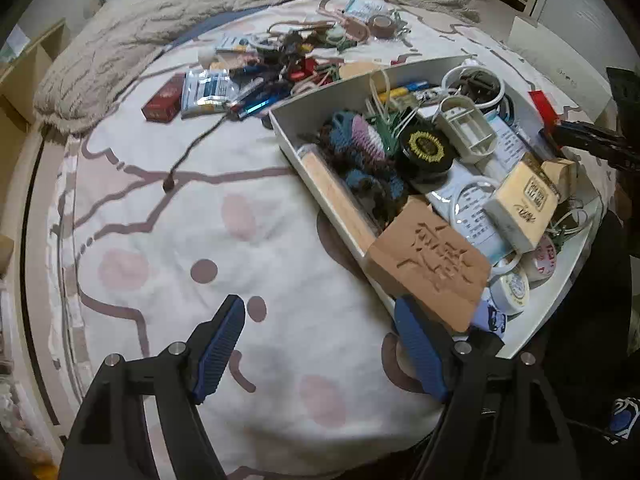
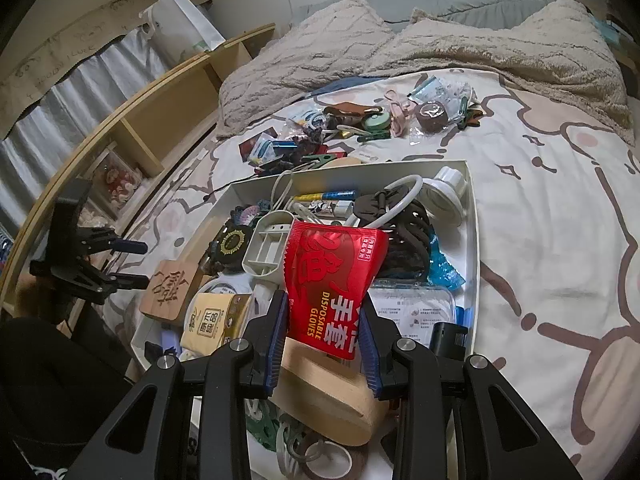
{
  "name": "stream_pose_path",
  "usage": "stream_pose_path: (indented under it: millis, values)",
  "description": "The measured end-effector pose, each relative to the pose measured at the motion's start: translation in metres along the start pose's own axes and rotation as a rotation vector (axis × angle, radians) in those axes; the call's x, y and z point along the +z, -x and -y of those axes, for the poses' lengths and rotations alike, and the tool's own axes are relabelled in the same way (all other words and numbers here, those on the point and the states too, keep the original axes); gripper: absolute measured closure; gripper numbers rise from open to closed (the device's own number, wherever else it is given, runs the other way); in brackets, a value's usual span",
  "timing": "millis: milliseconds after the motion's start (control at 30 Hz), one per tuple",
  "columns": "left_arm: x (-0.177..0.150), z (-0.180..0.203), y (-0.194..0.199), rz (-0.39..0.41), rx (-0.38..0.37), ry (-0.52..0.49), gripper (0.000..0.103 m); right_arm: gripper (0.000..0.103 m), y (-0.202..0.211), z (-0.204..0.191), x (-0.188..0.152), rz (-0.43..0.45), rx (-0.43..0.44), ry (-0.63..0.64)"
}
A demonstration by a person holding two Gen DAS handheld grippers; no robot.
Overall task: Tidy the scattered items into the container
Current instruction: 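Carry the coaster with the left tool while the right tool carries the packet over the tray, then open the left gripper on the coaster while the right gripper releases the packet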
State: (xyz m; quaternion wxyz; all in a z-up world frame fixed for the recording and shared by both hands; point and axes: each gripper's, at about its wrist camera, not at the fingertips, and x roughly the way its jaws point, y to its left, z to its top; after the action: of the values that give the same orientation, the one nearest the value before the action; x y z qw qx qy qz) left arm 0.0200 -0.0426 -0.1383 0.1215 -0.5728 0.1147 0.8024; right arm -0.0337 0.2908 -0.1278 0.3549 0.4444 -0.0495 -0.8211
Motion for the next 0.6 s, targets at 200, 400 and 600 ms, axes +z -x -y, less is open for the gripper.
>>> stream_pose_path:
  millis: [200, 400, 600]
  values:
    - [0.01, 0.007, -0.012, -0.001, -0.026, -0.002, 0.025, 0.069, -0.002, -0.002, 0.0, -0.014, -0.011, 0.002]
    - [0.021, 0.01, -0.009, 0.029, -0.013, -0.012, 0.025, 0.069, -0.011, -0.011, 0.005, -0.042, -0.01, 0.03]
    - [0.032, -0.001, 0.01, 0.121, -0.132, 0.086, 0.025, 0.057, -0.021, -0.023, 0.009, -0.058, -0.007, 0.079]
